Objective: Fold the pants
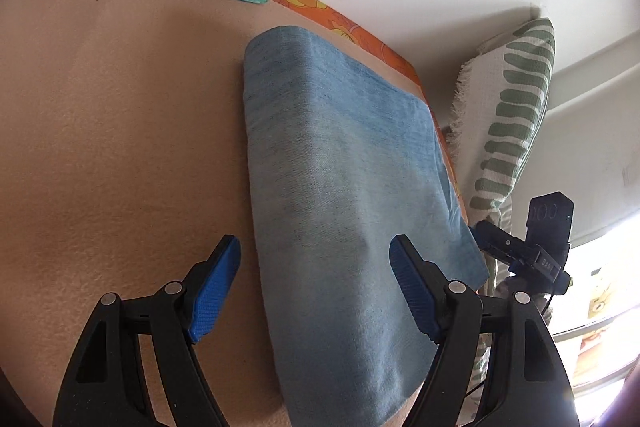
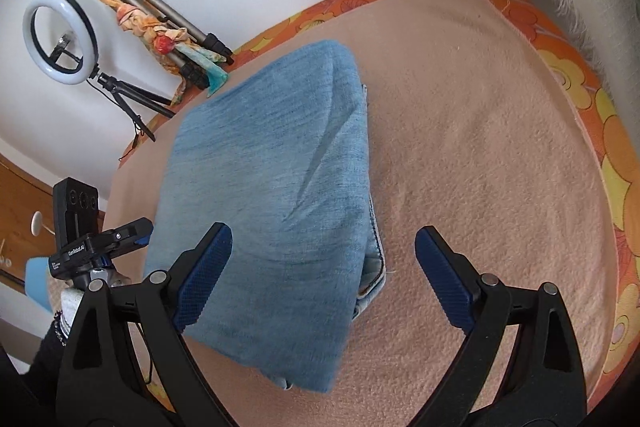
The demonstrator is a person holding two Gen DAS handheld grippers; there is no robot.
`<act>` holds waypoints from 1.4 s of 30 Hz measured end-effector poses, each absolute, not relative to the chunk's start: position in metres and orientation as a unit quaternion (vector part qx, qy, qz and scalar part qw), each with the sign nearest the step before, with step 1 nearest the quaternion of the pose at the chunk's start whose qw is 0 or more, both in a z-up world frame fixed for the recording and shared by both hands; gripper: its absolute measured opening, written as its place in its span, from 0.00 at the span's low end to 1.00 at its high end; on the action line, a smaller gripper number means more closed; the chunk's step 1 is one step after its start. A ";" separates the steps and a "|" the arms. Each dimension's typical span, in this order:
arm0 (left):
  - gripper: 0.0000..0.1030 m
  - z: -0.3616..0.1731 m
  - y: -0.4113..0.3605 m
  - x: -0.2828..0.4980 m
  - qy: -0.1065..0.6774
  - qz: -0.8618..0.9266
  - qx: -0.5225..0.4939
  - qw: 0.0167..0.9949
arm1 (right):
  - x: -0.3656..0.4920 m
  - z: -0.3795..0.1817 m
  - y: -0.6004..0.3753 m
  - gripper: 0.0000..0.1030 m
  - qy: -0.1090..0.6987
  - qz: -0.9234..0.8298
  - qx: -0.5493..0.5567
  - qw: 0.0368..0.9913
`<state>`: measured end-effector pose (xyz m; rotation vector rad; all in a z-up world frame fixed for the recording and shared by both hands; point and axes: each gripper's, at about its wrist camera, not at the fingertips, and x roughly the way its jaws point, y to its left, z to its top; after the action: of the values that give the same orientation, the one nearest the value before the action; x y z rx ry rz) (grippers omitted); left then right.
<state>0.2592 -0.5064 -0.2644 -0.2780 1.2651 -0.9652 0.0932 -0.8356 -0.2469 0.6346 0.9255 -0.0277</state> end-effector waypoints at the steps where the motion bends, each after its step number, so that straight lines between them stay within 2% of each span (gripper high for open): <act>1: 0.74 -0.267 -0.508 0.260 0.568 -0.432 -0.125 0.689 | 0.096 -0.253 -0.839 0.92 0.441 -0.012 0.310 0.842; 12: 0.74 -0.274 -0.523 0.274 0.574 -0.438 -0.147 0.675 | 0.115 -0.282 -0.851 0.92 0.425 0.058 0.378 0.821; 17: 0.74 -0.272 -0.531 0.275 0.566 -0.442 -0.141 0.681 | 0.124 -0.281 -0.843 0.90 0.424 0.083 0.371 0.822; 20: 0.74 -0.274 -0.531 0.277 0.564 -0.447 -0.149 0.678 | 0.127 -0.281 -0.837 0.83 0.426 0.085 0.363 0.824; 21: 0.74 -0.275 -0.531 0.278 0.563 -0.447 -0.152 0.678 | 0.129 -0.281 -0.834 0.77 0.430 0.085 0.358 0.824; 22: 0.74 -0.275 -0.533 0.278 0.563 -0.447 -0.155 0.678 | 0.132 -0.281 -0.831 0.65 0.436 0.084 0.352 0.824; 25: 0.74 -0.274 -0.537 0.278 0.559 -0.446 -0.151 0.683 | 0.136 -0.281 -0.822 0.51 0.447 0.068 0.331 0.828; 26: 0.73 -0.273 -0.541 0.277 0.557 -0.445 -0.147 0.686 | 0.136 -0.281 -0.821 0.49 0.449 0.063 0.327 0.829; 33: 0.40 -0.272 -0.540 0.273 0.547 -0.430 -0.151 0.702 | 0.133 -0.267 -0.812 0.31 0.445 0.032 0.298 0.844; 38: 0.26 -0.263 -0.539 0.267 0.528 -0.439 -0.144 0.713 | 0.130 -0.251 -0.799 0.25 0.443 0.015 0.258 0.858; 42: 0.22 -0.253 -0.540 0.263 0.516 -0.452 -0.135 0.715 | 0.124 -0.236 -0.793 0.22 0.430 0.014 0.244 0.869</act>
<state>0.2629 -0.5397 -0.2531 -0.2982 1.1418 -1.0010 0.1237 -0.7931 -0.2359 0.5109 0.8985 0.0295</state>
